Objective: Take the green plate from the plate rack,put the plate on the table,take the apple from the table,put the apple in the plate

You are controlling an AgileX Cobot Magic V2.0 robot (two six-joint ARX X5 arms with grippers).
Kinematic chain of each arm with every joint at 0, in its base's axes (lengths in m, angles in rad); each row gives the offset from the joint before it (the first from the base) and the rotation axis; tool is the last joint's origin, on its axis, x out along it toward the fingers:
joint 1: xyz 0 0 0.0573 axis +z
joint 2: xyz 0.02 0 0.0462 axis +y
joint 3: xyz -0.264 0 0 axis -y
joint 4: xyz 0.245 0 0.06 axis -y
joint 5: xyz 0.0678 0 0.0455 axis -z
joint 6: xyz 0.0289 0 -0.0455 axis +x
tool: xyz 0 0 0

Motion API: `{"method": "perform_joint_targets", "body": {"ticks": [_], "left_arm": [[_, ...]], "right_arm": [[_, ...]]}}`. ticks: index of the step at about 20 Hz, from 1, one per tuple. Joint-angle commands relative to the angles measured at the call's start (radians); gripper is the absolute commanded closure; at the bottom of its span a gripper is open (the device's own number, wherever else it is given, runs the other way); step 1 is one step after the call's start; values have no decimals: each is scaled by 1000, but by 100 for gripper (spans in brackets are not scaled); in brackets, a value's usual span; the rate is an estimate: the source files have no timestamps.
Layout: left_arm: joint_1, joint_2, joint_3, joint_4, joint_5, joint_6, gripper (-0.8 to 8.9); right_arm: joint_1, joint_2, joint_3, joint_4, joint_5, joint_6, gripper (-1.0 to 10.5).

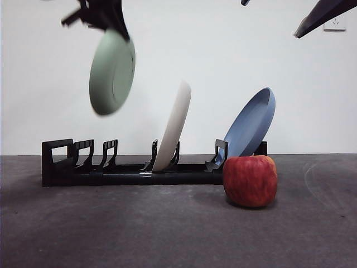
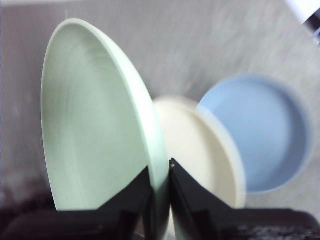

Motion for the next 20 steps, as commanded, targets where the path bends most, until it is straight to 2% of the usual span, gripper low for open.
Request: {"method": "perform_joint_targets", "body": {"ticks": [1,4,6,7,10,13,15,20], "left_arm": [[-13,6,138,-88,6,29,826],[-35,5,327,-317,91,138,826],[-70,-27,377,-349,70,166,826],[-97,-54,376,-349,48,166,826],[-196,-150,327,-350,-103,184,826],[-321,-286,128,-350,-262,202,826],[-387,-391,-64,-350,-323,200,826],[-535,-576,-489,-336,-445,85,826]], "right_arm": [[1,4,4,8,2,3,415],[0,4,4,19,9,2,414],[0,4,4,36,21,-2,414],[-1,4,4,41,23,-8,414],[-1,4,5,40,43,-8,414],[-1,4,5,31,46,-16,414],[-1,4,5,31,45,-16,414],[-1,4,5,33,46,-31,415]]}}
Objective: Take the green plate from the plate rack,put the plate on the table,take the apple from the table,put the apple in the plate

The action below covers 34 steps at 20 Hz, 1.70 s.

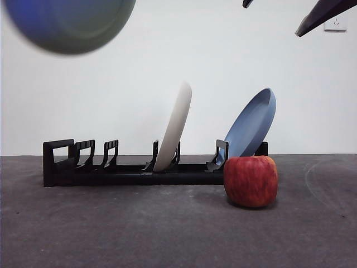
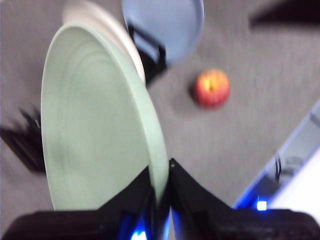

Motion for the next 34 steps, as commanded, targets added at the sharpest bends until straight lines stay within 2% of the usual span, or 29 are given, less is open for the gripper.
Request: {"method": "perform_joint_targets", "body": {"ticks": [1,4,9,12,14,18,21,23,28,31,32,34], "left_arm": [[-59,-42,-163,29,-71,-77,826],[-115,-54,-349,136,-127,-133,826],[-132,-30,-621,476,-125,-156,826],[-132,3,-724,575,-125,-172,826],[-132,43,-761,605,-122,-197,826],[-139,156,-783,644,-111,-196,826],[-143,241,-783,686,-4,-196,826],[-151,283,-783,700,29,-197,826],[-153,309,-783,697,94,-196,811],[-153,309,-783,698,93,-196,803],[-153,309,-783,700,93,-196,768],[-153,309,-783,703,93,-196,614]], "right_arm": [[-1,3,5,7,1,-17,414],[-1,3,5,8,1,-18,415],[-1,3,5,7,1,-18,415],[-1,3,5,6,1,-18,415],[-1,3,5,6,1,-18,414],[-1,3,5,6,1,-17,415],[-1,3,5,6,1,-17,415],[-1,3,5,6,1,-18,415],[-1,3,5,6,1,-17,415],[-1,3,5,6,0,-17,415],[-1,3,5,6,0,-17,415],[-1,3,5,6,0,-17,415]]}}
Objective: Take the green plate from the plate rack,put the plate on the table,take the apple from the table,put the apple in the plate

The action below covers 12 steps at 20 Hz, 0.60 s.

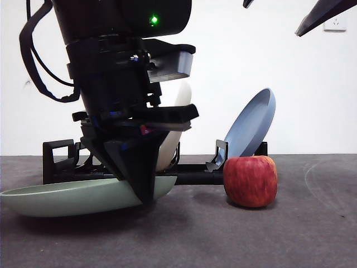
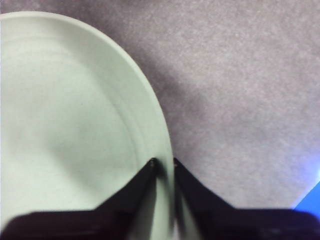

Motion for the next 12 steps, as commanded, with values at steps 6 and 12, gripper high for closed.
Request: {"method": "perform_joint_targets", "body": {"ticks": [6,12], "left_arm": [[-3,28,-29,-14,74,-59,552],[-3,-60,-5,-9,74,-59,552]], "right_arm": [[0,3,5,4,0,-10,415],[0,3,5,-13,0,-17,414]]}}
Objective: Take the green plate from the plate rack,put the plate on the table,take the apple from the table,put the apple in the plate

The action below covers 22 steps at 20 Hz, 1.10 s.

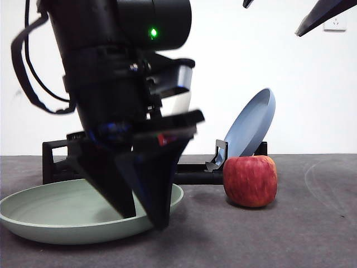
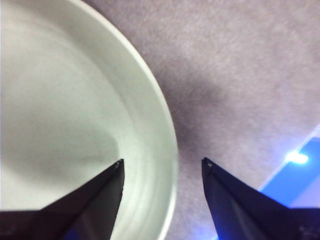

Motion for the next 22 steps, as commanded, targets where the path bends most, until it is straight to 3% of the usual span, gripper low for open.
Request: {"method": "perform_joint_targets", "body": {"ticks": [1,9,13,16,22], "left_arm": [[1,-97,34,-20,-1,-6,552],[34,-599,194,-206,-51,98,554],[131,-822,194,-420,-116,103,553],[196,-960,194,-567,-113,102,553],[208,-1072,192,-712,-97,79,554]], "right_arm": [[0,3,5,-21,0,-32,414],[0,2,5,-312,0,-124,414],[1,-4,-2,-472,0,-167,414],[1,-11,-6,-480,-1,-165,414],[12,-11,-38,-382,-34,-159,414]]}}
